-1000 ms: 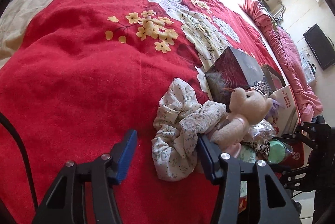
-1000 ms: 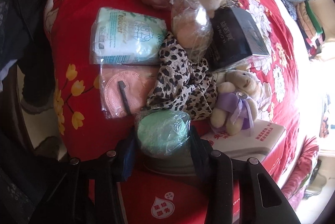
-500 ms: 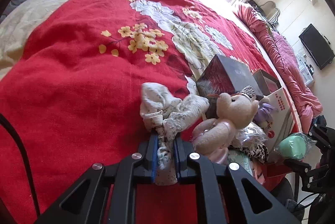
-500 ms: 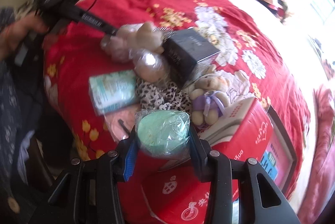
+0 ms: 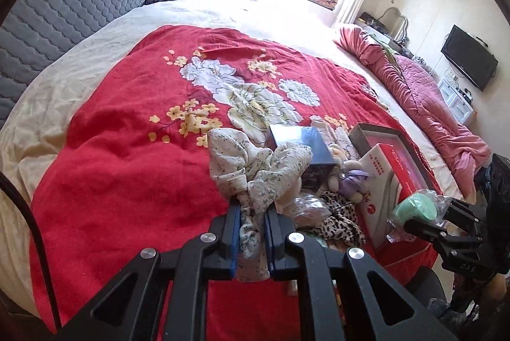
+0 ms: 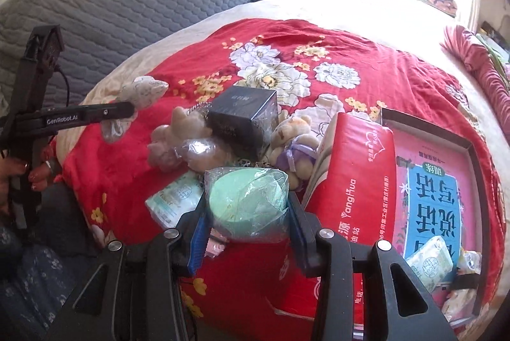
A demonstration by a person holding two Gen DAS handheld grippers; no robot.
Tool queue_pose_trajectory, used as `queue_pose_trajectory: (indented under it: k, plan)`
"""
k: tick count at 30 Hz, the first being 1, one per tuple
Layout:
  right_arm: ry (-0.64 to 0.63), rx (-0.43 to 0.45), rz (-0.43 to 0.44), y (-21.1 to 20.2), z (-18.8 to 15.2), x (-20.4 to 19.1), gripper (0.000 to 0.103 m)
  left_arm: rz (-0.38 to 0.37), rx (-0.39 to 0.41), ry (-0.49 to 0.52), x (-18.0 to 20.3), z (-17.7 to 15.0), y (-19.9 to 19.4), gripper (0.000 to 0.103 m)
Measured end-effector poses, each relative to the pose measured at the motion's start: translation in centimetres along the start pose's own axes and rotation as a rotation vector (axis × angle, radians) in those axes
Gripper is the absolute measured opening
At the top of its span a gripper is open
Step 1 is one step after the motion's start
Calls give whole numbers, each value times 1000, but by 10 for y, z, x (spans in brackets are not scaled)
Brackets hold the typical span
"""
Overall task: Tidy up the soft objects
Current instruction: 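Carry the scrunchie and green soap bag over the pink tray with both tools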
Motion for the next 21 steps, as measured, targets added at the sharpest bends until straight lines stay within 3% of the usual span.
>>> queue_pose_trajectory:
  k: [21]
  plan:
    - [68, 189, -18, -80, 15, 15, 45, -63, 41, 199, 114, 21, -32, 13]
Point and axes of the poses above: each gripper's, at about its wrist camera, not at the fingertips, and y roughly the way its jaws point, x to its right, z to its top, the point moved 5 cm from there along y, roughly the way its jaws point, and after that the axes turned 9 degrees about y, right-handed, at the moved point
